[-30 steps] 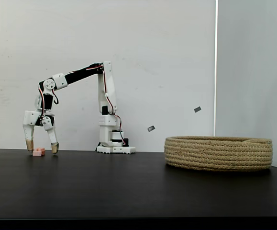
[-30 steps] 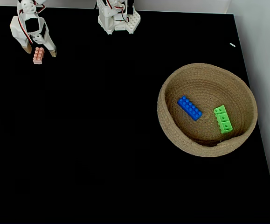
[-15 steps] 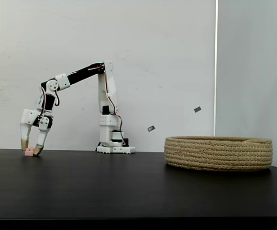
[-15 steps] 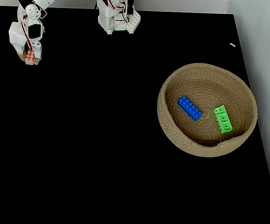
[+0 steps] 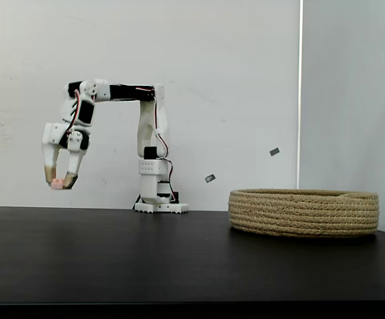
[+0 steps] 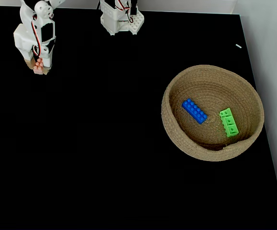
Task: Place the lego blocks in the tray
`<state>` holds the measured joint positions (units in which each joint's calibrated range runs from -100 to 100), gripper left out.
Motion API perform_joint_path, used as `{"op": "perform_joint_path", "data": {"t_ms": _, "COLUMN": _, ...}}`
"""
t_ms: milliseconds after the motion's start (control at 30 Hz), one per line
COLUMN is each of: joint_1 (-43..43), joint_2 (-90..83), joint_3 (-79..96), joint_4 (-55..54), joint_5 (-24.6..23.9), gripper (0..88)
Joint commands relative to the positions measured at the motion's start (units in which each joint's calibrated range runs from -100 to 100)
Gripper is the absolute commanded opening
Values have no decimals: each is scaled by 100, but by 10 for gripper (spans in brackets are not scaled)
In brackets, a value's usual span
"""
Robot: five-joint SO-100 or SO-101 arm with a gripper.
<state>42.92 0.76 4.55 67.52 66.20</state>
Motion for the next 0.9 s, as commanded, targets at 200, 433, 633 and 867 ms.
{"op": "perform_joint_path", "data": {"t_ms": 200, "joint_1": -2684, "joint_2": -902, "joint_3": -1791, "joint_4": 116, "joint_5": -1226, "gripper": 0}}
{"op": "perform_joint_path", "data": {"t_ms": 433, "joint_1": -4415, "joint_2": -928, "joint_3": -1198, "joint_4": -734, "joint_5": -1915, "gripper": 0}}
{"op": "perform_joint_path", "data": {"t_ms": 633, "joint_1": -5437, "joint_2": -919, "joint_3": -487, "joint_4": -1008, "joint_5": -2432, "gripper": 0}}
{"op": "perform_joint_path", "data": {"t_ms": 867, "joint_1": -6113, "joint_2": -824, "joint_3": -177, "joint_4": -1300, "joint_5": -2623, "gripper": 77}}
